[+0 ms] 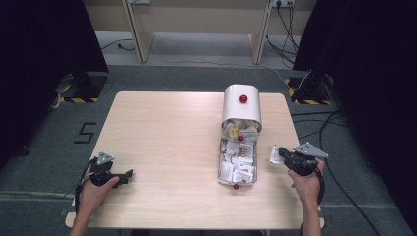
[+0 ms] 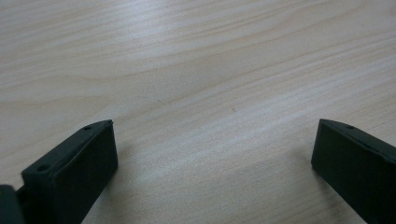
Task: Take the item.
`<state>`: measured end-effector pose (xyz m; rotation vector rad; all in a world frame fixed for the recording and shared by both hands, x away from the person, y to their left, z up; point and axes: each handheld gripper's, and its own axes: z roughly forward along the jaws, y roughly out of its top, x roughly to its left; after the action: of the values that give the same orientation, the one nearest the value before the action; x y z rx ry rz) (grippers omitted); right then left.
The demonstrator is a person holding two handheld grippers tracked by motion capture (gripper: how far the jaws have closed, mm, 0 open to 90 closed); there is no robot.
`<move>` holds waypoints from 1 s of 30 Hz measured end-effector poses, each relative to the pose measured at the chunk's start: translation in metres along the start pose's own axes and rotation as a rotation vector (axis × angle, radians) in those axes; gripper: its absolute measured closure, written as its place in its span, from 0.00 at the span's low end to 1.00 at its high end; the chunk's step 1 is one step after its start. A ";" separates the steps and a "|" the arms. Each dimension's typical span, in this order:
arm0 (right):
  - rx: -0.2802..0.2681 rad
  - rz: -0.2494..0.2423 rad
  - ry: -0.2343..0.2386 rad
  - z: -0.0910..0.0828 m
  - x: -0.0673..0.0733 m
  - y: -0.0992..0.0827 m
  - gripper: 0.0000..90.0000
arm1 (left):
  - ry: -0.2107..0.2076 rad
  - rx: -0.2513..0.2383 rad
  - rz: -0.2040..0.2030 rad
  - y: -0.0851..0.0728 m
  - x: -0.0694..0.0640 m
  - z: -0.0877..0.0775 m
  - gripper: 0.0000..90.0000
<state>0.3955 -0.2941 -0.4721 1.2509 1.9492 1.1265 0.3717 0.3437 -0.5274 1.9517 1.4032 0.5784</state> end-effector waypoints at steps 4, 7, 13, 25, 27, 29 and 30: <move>0.013 0.008 -0.002 0.002 -0.002 -0.003 0.98 | 0.000 0.000 0.000 0.000 0.000 0.000 0.00; 0.014 0.005 -0.004 0.003 -0.002 -0.003 0.98 | 0.000 0.000 0.000 0.000 0.000 0.000 0.00; 0.020 0.007 -0.009 0.004 -0.003 -0.005 0.98 | 0.000 0.000 -0.001 0.000 0.000 0.000 0.00; 0.050 0.008 -0.024 0.009 -0.005 -0.010 0.98 | 0.000 0.000 0.000 0.000 0.000 0.000 0.00; 0.058 0.007 -0.029 0.010 -0.006 -0.012 0.98 | 0.000 0.000 0.000 0.000 0.000 0.000 0.00; 0.064 0.009 -0.033 0.011 -0.007 -0.013 0.98 | 0.000 0.000 0.000 0.000 0.000 0.000 0.00; 0.068 0.011 -0.034 0.012 -0.007 -0.014 0.98 | 0.000 0.000 0.000 0.000 0.000 0.000 0.00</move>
<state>0.4015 -0.2991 -0.4899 1.3095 1.9724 1.0462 0.3717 0.3436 -0.5275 1.9513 1.4033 0.5785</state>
